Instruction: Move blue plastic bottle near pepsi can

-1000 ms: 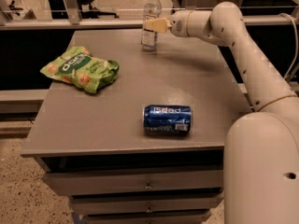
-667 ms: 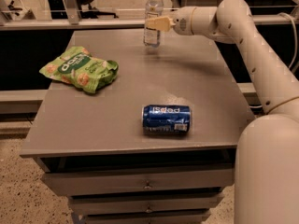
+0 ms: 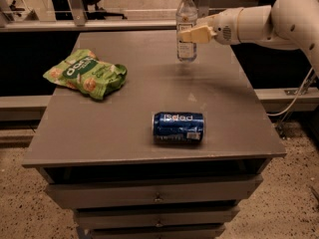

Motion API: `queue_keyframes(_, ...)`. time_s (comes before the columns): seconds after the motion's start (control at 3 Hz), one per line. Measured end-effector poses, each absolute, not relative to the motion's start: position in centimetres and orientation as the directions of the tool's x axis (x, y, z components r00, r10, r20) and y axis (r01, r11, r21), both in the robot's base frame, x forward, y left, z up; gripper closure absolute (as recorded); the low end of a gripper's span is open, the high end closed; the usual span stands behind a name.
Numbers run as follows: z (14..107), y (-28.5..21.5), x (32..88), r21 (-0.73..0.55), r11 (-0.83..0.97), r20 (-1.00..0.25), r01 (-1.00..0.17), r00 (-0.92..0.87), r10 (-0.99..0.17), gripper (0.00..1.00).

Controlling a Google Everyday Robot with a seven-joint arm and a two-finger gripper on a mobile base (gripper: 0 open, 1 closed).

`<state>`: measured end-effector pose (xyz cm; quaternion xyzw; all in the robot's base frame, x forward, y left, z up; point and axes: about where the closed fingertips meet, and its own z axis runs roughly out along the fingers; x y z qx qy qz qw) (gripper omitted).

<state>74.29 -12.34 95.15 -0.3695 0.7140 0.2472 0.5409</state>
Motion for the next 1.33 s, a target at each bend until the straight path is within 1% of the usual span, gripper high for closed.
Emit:
queue_keyframes(0.33, 95.1, -12.3, 74.3, -0.047, 0.604, -0.955, -0.795, -0.142, -0.260, 1.00)
queue_keyframes(0.67, 94.4, -11.7, 73.6, -0.041, 0.570, -0.948, -0.821, -0.149, -0.283, 1.00)
queue_keyframes(1.0, 94.9, -11.6, 70.5, -0.032, 0.526, -0.949, -0.850, -0.139, -0.284, 1.00)
queue_keyframes(1.33, 96.3, -12.1, 66.5, -0.016, 0.498, -0.964, -0.867, -0.118, -0.237, 1.00)
